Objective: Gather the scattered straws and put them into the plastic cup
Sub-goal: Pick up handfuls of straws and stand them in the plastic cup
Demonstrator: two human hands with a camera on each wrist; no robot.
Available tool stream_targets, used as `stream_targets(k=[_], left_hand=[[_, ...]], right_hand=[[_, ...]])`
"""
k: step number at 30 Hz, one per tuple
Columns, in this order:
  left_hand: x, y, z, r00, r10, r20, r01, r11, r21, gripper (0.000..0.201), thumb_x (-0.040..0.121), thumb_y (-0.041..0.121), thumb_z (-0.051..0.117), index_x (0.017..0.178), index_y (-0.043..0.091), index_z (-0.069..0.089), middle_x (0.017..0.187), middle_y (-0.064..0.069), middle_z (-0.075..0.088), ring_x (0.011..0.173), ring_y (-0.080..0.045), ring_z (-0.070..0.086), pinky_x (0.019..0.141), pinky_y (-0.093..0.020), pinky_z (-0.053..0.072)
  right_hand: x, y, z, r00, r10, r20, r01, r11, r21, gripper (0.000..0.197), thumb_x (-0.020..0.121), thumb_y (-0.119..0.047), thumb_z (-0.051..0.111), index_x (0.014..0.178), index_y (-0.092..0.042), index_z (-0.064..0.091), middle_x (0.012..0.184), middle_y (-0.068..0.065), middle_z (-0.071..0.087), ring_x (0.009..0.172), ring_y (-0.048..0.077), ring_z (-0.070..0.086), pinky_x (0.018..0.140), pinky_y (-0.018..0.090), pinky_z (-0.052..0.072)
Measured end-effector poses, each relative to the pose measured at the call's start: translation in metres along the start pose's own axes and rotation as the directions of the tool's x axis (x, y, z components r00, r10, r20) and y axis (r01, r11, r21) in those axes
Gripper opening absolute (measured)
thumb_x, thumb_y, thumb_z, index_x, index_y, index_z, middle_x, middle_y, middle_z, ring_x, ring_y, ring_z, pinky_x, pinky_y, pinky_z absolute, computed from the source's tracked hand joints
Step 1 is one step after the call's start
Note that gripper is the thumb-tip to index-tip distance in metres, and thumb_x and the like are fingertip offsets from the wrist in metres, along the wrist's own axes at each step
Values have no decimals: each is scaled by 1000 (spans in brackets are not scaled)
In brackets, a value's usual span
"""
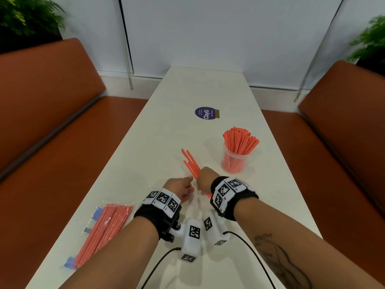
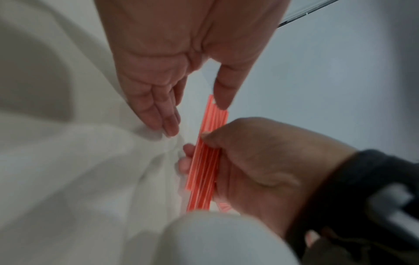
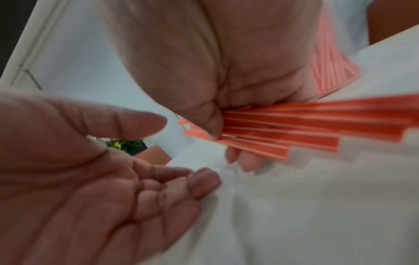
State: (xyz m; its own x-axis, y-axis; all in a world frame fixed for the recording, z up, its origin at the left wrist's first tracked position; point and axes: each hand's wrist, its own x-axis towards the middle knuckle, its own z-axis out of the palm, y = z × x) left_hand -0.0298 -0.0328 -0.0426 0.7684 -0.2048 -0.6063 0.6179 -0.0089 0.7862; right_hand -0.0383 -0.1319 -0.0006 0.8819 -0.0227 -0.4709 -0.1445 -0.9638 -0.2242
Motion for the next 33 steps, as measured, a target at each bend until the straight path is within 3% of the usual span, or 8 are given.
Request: stream_targets(k=[4,6,8,14,21,24,27,33], left_hand=[[-7,12,15,997,79,10,-78,994,-77,43,91,34,54,111,-5,58,109,-18,64,104,-31,60,97,-44,47],[-12,20,21,996,90,8,-89,987,-133,40,96,29,47,118,-5,54,114,-19,62,113,-31,57,94,-43,47],[-14,25,27,994,113,-13,-114,986,-121,39,98,26,44,121,-4,53,118,-21,61,115,-34,57,91,-41,48],[-13,30,35,968,237,-79,-249,899,-359,29,101,22,33,79,10,48,58,-6,62,43,-15,60,53,-28,49],[-10,40,40,962,260,-81,-259,782,-566,29,101,22,32,76,15,43,39,7,36,30,-5,33,42,-19,39],[-12,46,35,954,283,-99,-284,751,-596,32,100,31,36,70,18,40,34,9,34,28,-5,30,41,-18,35],[-16,52,29,942,314,-115,-315,718,-621,40,97,42,38,65,18,35,34,9,33,28,-6,31,49,-24,32],[-30,43,47,915,399,-48,-370,790,-489,34,99,37,36,71,18,40,39,10,38,33,-5,37,47,-23,43]], right_hand=[[-6,0,2,993,-58,-99,81,964,252,33,94,-4,40,126,4,46,99,13,61,79,22,60,63,23,45],[-11,-4,4,986,-73,-149,117,943,312,39,95,-6,42,132,4,37,122,19,56,106,30,58,87,33,46],[-15,-2,7,978,-80,-190,143,928,344,39,95,-6,42,131,4,36,126,20,53,104,27,56,87,34,44],[-32,23,-2,961,-126,-245,245,796,554,13,90,-8,49,78,-10,54,65,-1,49,46,5,47,45,18,39],[-45,50,3,986,-118,-114,164,688,707,27,90,-22,58,66,-17,47,61,4,48,50,13,41,46,23,37],[-49,59,8,998,-59,-7,35,492,870,23,92,-30,55,78,-13,51,69,3,53,58,14,51,52,26,43],[-50,70,12,982,5,191,-190,104,976,34,97,-37,43,90,-5,47,75,13,54,65,24,56,60,36,49],[-45,63,1,967,-164,197,-202,-17,979,45,102,-34,20,94,-1,49,89,20,60,78,23,63,76,31,50]])
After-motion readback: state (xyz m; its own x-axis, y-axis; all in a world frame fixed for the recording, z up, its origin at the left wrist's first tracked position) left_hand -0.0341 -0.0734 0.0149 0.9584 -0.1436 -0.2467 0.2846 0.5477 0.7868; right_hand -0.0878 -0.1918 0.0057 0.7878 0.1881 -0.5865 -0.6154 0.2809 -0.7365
